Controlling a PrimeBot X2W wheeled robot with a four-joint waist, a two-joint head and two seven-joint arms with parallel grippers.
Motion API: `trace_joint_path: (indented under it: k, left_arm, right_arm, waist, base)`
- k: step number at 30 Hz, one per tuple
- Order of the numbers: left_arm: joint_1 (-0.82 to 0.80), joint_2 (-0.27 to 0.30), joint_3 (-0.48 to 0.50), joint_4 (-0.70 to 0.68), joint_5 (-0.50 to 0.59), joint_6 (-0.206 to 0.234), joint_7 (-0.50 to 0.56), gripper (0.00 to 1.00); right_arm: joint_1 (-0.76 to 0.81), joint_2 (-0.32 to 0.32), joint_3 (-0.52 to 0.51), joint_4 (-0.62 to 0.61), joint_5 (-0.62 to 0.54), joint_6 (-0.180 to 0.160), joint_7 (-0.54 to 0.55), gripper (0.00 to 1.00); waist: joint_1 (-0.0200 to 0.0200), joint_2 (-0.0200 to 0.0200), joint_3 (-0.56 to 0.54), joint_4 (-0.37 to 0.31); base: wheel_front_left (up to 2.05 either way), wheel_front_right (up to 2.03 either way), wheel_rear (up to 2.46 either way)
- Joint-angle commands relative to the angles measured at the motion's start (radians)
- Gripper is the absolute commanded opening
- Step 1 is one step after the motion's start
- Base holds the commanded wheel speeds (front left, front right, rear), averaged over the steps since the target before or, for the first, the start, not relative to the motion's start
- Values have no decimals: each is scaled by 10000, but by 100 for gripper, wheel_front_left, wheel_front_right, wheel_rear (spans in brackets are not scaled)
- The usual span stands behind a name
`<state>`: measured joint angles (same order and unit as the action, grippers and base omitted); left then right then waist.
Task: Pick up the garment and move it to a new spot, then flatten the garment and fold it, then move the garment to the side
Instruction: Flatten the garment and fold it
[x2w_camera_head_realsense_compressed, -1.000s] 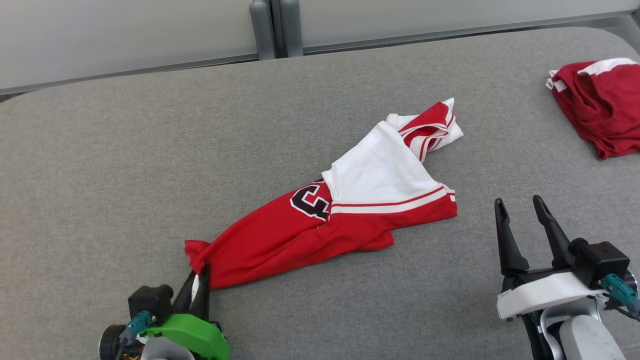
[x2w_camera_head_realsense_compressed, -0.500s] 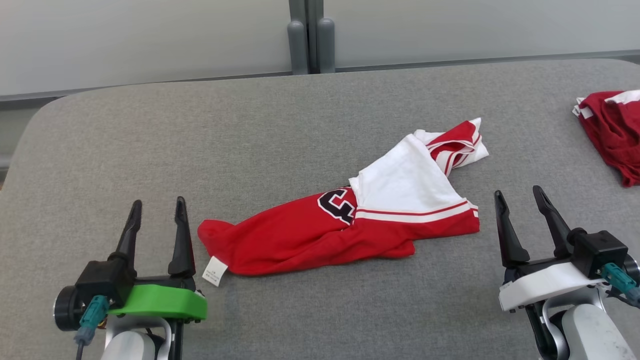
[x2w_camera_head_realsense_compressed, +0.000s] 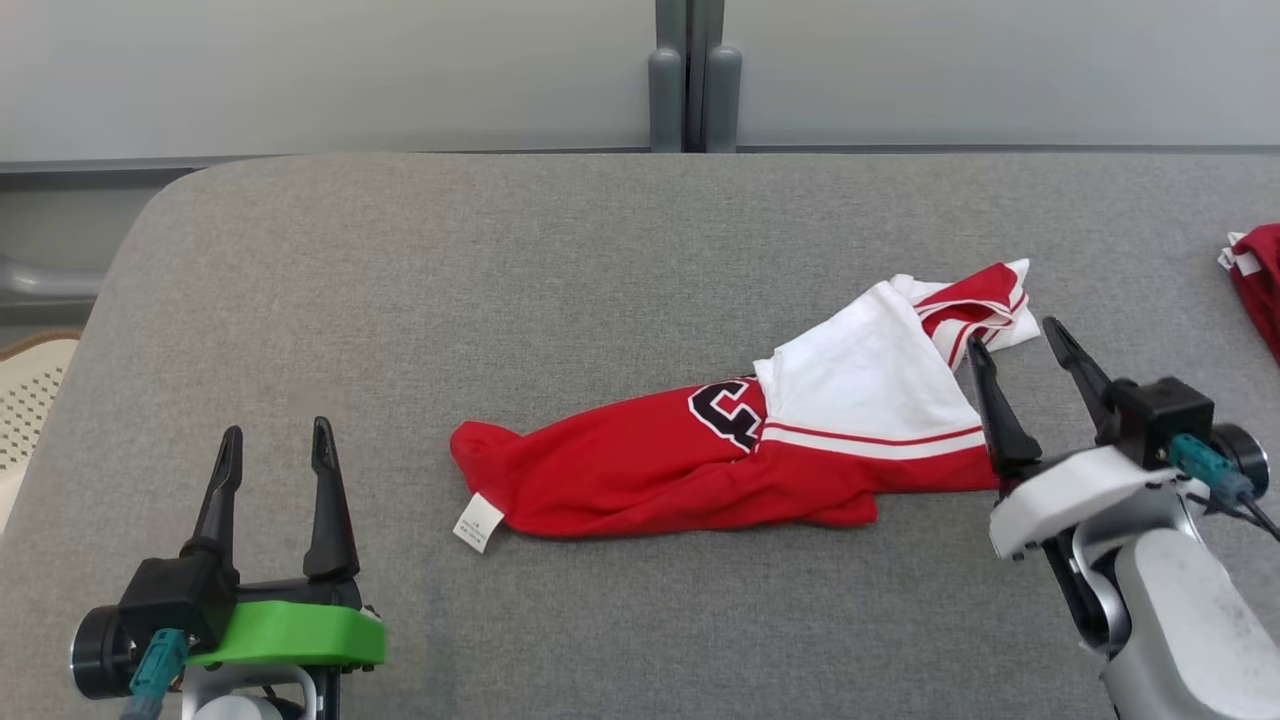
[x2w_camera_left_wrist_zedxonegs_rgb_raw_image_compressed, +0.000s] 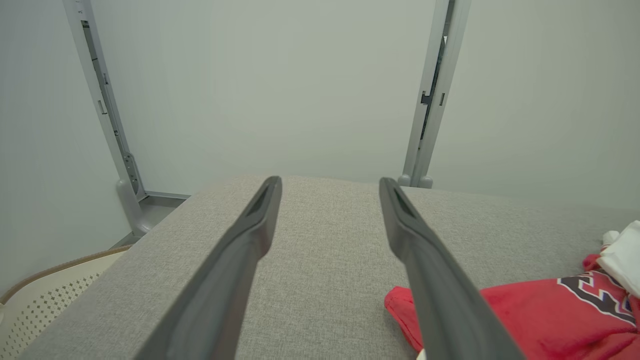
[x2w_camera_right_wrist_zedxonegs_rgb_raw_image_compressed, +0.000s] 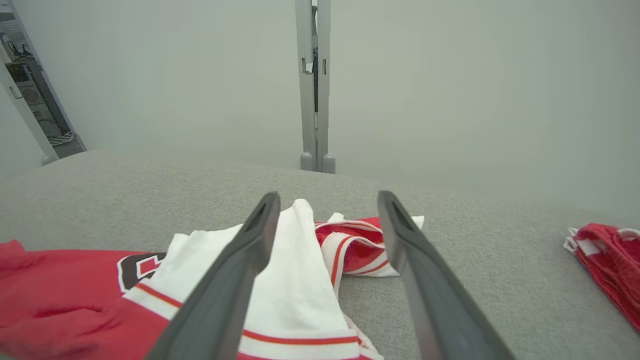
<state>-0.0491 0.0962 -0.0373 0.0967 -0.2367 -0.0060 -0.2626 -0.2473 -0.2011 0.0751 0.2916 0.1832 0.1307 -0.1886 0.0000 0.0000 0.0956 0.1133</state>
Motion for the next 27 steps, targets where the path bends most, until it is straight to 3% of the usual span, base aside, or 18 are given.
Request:
trace_joint_path:
  k: [1, 13, 21, 22, 23, 25, 27]
  left_arm:
    - [35, -74, 34, -10, 89, -82, -24, 100]
    - [-558, -425, 32, 273, 199, -413, -25, 100]
    - [-693, -455, -160, 322, -113, -298, -25, 100]
    - [-697, -455, -188, 327, -157, -284, -25, 100]
    - [-714, -455, -220, 328, -191, -265, -25, 100]
    - [-759, -456, -277, 330, -232, -209, -25, 100]
    - [-782, -455, -319, 343, -268, -183, -25, 100]
  right_arm:
    - [-404, -95, 155, 91, -44, 1, 147, 100]
    - [-2923, -959, 1386, 2376, 379, 1, 2155, 100]
    - [-3542, -1296, 2190, 3757, 1076, 1, 2387, 100]
    - [-3601, -1318, 2244, 3898, 1149, 1, 2392, 83]
    - [-3666, -1367, 2349, 4090, 1214, 1, 2423, 41]
    - [-3812, -1405, 2545, 4272, 1340, 1, 2197, 0]
    - [-3921, -1439, 2651, 4387, 1446, 1, 1795, 0]
  waist:
    - [0, 0, 144, 136]
    - [0, 0, 835, 929]
    - [0, 0, 1140, 1331]
    - [0, 0, 1157, 1354]
    - [0, 0, 1172, 1380]
    - [0, 0, 1198, 1415]
    - [0, 0, 1184, 1412]
  base:
    - [0, 0, 0]
    - [0, 0, 0]
    - [0, 0, 0]
    - [0, 0, 0]
    - [0, 0, 0]
    - [0, 0, 0]
    - [0, 0, 0]
